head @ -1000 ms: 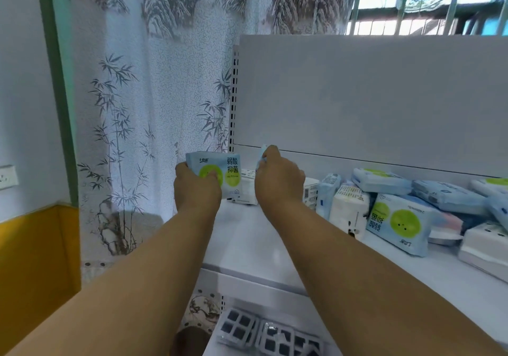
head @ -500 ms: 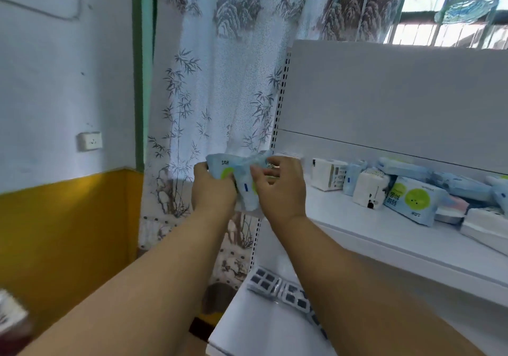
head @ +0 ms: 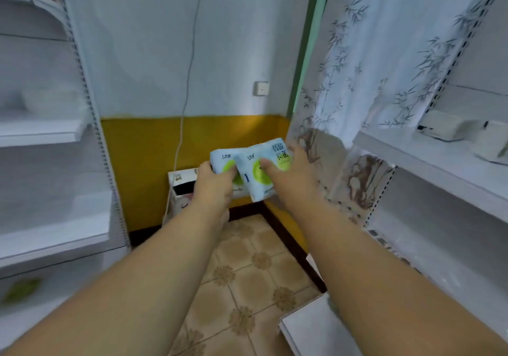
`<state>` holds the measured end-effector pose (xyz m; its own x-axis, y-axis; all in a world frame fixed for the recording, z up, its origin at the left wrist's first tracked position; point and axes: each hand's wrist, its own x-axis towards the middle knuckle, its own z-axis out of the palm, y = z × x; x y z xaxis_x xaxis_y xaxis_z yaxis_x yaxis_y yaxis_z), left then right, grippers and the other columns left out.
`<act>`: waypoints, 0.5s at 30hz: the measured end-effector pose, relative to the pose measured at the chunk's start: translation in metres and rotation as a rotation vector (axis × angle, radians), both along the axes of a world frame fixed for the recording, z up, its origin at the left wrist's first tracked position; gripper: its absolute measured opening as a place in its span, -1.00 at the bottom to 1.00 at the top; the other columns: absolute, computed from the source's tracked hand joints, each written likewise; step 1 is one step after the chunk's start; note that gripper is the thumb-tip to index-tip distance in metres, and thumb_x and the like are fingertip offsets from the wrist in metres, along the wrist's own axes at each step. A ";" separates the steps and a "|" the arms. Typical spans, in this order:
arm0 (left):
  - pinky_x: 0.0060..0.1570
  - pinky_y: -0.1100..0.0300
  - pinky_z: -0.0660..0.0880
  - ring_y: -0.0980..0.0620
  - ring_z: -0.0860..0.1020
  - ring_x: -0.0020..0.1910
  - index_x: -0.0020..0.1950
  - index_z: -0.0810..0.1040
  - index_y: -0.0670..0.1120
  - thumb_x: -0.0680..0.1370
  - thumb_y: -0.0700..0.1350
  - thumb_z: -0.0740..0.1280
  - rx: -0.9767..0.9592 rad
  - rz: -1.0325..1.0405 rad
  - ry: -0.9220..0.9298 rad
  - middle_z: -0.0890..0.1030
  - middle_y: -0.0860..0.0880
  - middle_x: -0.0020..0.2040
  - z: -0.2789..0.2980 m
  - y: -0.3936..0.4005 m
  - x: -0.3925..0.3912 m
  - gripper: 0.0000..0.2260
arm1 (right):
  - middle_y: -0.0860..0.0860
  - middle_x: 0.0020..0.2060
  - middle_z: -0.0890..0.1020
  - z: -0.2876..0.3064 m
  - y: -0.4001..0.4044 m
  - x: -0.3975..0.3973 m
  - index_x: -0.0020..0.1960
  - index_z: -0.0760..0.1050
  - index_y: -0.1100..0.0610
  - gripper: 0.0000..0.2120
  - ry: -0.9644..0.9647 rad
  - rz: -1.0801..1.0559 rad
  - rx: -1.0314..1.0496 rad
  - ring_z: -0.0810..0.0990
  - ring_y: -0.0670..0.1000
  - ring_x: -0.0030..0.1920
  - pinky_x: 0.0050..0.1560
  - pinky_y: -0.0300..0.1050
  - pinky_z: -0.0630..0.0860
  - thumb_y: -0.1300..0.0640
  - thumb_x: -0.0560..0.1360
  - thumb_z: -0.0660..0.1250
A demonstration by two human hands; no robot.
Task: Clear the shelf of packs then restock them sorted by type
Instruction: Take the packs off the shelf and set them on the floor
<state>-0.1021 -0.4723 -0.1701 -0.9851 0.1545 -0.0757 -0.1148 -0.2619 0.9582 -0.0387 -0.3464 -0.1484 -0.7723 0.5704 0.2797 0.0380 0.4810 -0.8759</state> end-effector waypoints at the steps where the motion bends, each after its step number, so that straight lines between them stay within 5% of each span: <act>1: -0.15 -0.12 0.62 -0.21 0.65 0.02 0.09 0.50 -0.03 0.46 -0.10 0.48 -0.016 0.036 -0.025 0.65 -0.14 0.03 -0.009 -0.024 -0.001 -0.74 | -0.11 0.10 0.61 -0.011 -0.018 -0.006 0.39 0.31 -0.03 -0.23 -0.046 0.044 -0.007 0.62 -0.05 0.06 0.14 0.08 0.57 -0.23 0.29 0.49; 5: -0.31 0.04 0.61 -0.10 0.66 -0.12 0.09 0.47 -0.06 0.54 -0.18 0.43 -0.085 0.120 -0.107 0.64 -0.11 -0.01 -0.057 -0.106 -0.016 -0.80 | -0.16 -0.01 0.56 -0.045 -0.078 -0.032 0.43 0.28 0.03 -0.23 -0.226 0.216 -0.009 0.60 -0.04 0.04 -0.02 -0.07 0.58 -0.16 0.35 0.54; 7: -0.23 -0.07 0.65 -0.12 0.67 -0.07 0.17 0.48 -0.08 0.53 -0.15 0.45 -0.131 0.108 -0.142 0.65 -0.11 0.03 -0.083 -0.143 -0.027 -0.74 | -0.13 0.03 0.54 -0.061 -0.105 -0.047 0.44 0.26 -0.06 -0.26 -0.388 0.338 -0.001 0.58 -0.06 -0.02 -0.19 -0.16 0.52 -0.17 0.37 0.52; 10: -0.08 -0.19 0.63 -0.13 0.68 -0.06 0.23 0.52 -0.08 0.48 -0.10 0.49 -0.226 0.065 -0.217 0.68 -0.10 0.02 -0.127 -0.194 -0.048 -0.64 | -0.03 -0.03 0.63 -0.105 -0.140 -0.076 0.14 0.47 0.00 -0.54 -0.554 0.429 -0.029 0.63 -0.03 -0.09 -0.27 -0.11 0.54 -0.17 0.36 0.52; 12: -0.03 -0.17 0.63 -0.13 0.68 -0.08 0.16 0.55 -0.08 0.48 -0.14 0.47 -0.278 0.036 -0.255 0.69 -0.11 0.00 -0.157 -0.218 -0.064 -0.72 | 0.06 -0.05 0.67 -0.142 -0.158 -0.093 0.02 0.47 0.06 -0.54 -0.559 0.403 -0.160 0.68 0.06 -0.08 -0.19 0.02 0.64 -0.16 0.32 0.55; 15: -0.24 0.04 0.63 -0.08 0.66 -0.18 0.06 0.56 -0.07 0.53 -0.27 0.40 -0.306 0.008 -0.340 0.68 -0.13 -0.03 -0.202 -0.241 -0.084 -0.83 | 0.16 -0.01 0.69 -0.200 -0.172 -0.110 0.12 0.46 0.20 -0.51 -0.525 0.271 -0.549 0.71 0.12 -0.11 -0.26 0.09 0.65 -0.06 0.38 0.55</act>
